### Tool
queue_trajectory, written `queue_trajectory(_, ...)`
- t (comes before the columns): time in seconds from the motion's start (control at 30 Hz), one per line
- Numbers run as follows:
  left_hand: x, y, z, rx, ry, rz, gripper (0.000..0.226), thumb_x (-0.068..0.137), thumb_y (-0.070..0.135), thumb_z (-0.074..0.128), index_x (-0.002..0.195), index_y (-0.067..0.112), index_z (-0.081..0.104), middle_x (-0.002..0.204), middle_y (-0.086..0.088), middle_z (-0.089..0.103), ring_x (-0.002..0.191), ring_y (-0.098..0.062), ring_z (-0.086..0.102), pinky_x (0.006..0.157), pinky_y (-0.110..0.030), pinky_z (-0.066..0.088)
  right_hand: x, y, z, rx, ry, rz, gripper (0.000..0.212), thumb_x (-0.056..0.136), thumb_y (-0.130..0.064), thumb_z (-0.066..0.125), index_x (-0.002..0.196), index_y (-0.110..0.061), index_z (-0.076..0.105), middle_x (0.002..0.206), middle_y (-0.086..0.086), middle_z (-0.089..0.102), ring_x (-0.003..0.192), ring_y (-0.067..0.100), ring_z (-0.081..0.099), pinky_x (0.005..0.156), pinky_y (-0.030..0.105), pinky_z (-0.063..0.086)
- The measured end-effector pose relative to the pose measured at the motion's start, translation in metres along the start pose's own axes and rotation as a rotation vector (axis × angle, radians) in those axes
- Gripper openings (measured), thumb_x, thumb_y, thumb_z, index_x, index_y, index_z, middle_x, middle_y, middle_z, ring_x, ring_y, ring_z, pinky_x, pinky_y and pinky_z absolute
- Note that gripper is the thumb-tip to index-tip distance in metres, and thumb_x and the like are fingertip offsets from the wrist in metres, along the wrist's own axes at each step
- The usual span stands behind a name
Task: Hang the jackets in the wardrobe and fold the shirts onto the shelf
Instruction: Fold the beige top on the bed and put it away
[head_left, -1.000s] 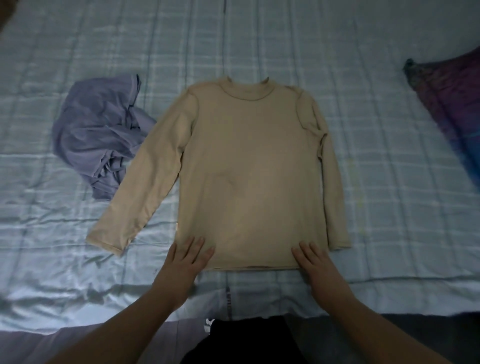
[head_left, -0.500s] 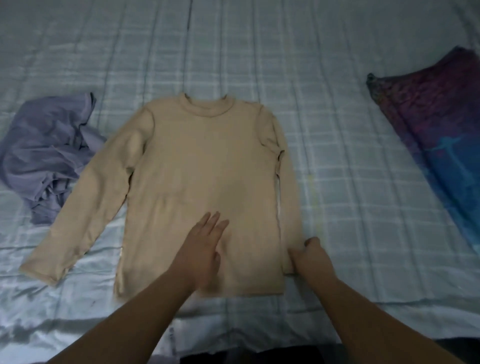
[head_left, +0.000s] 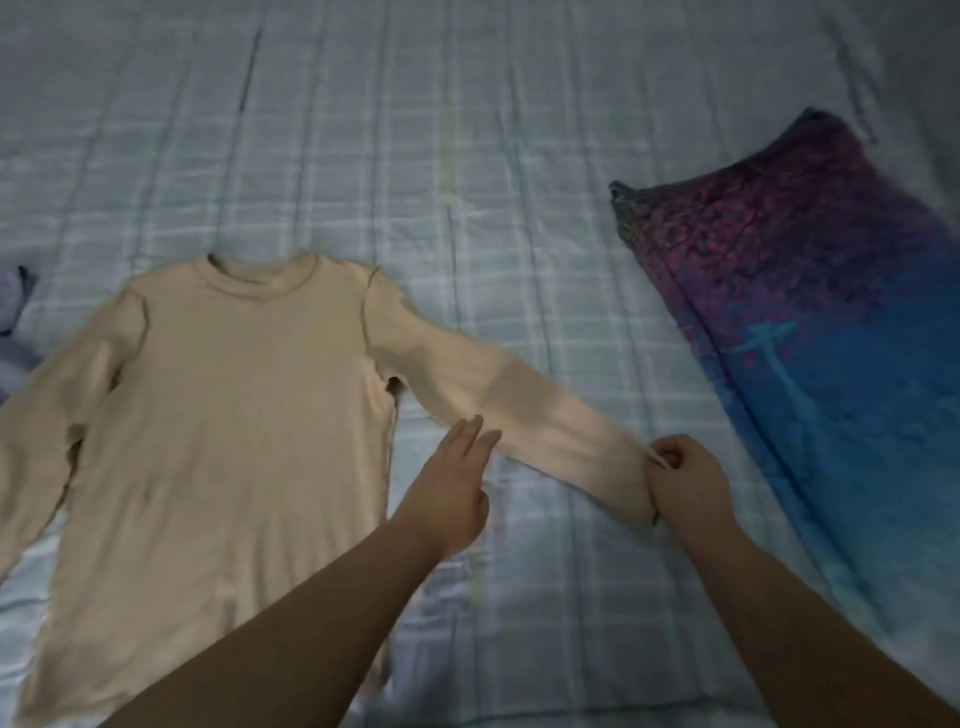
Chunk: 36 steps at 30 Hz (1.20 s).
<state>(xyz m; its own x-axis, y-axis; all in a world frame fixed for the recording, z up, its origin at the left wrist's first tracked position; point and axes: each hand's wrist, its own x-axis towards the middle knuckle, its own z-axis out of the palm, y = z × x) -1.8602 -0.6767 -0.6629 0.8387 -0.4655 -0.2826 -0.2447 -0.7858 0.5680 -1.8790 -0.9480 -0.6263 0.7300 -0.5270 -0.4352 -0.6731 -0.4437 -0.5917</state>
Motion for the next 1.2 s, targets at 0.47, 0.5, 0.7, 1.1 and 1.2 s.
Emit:
queue_trajectory(0.47,0.141,0.010,0.020,0.320,0.013,-0.121,0.064,0.095,0.051,0.009,0.154,0.030,0.024,0.162,-0.003,0.024,0.151,-0.023,0.009,0.120,-0.048,0.016,0.119,0.027,-0.003,0.122,0.157,0.025,0.022,0.095,-0.005,0.040,0.111,-0.009,0.053,0.099,0.012,0.055,0.091,0.027,0.051,0.079,0.034,0.036)
queue_trajectory(0.5,0.144,0.009,0.021,0.338,-0.028,-0.140,0.066,0.094,0.054,0.005,0.154,0.033,0.018,0.163,-0.003,0.018,0.151,-0.023,0.005,0.120,-0.048,0.013,0.123,0.031,-0.002,0.095,0.159,0.043,0.022,0.096,-0.007,0.040,0.113,-0.009,0.054,0.103,0.015,0.056,0.094,0.030,0.053,0.081,0.035,0.038)
queue_trajectory(0.7,0.161,0.038,0.021,0.430,-0.093,-0.274,0.058,0.098,0.055,0.019,0.153,0.040,0.014,0.164,0.001,0.011,0.148,-0.025,0.015,0.110,-0.055,0.020,0.151,0.043,-0.027,-0.040,0.183,0.050,0.033,0.102,-0.029,0.044,0.110,0.000,0.059,0.107,0.026,0.062,0.103,0.042,0.057,0.085,0.041,0.041)
queue_trajectory(1.1,0.168,0.027,0.059,0.404,-0.050,-0.270,0.069,0.098,0.053,0.022,0.154,0.035,-0.013,0.164,-0.006,-0.014,0.150,-0.029,-0.013,0.114,-0.065,-0.005,0.116,0.073,0.002,-0.210,0.154,0.071,0.021,0.102,-0.024,0.038,0.098,-0.006,0.047,0.087,0.028,0.062,0.084,0.045,0.062,0.072,0.045,0.047)
queue_trajectory(1.2,0.174,0.028,0.067,0.435,-0.048,-0.305,0.070,0.096,0.053,0.018,0.152,0.033,-0.019,0.162,-0.006,-0.020,0.148,-0.032,-0.020,0.111,-0.067,-0.011,0.117,0.073,0.004,-0.179,0.189,0.072,0.019,0.101,-0.023,0.039,0.098,-0.007,0.049,0.093,0.026,0.062,0.089,0.043,0.062,0.076,0.045,0.046)
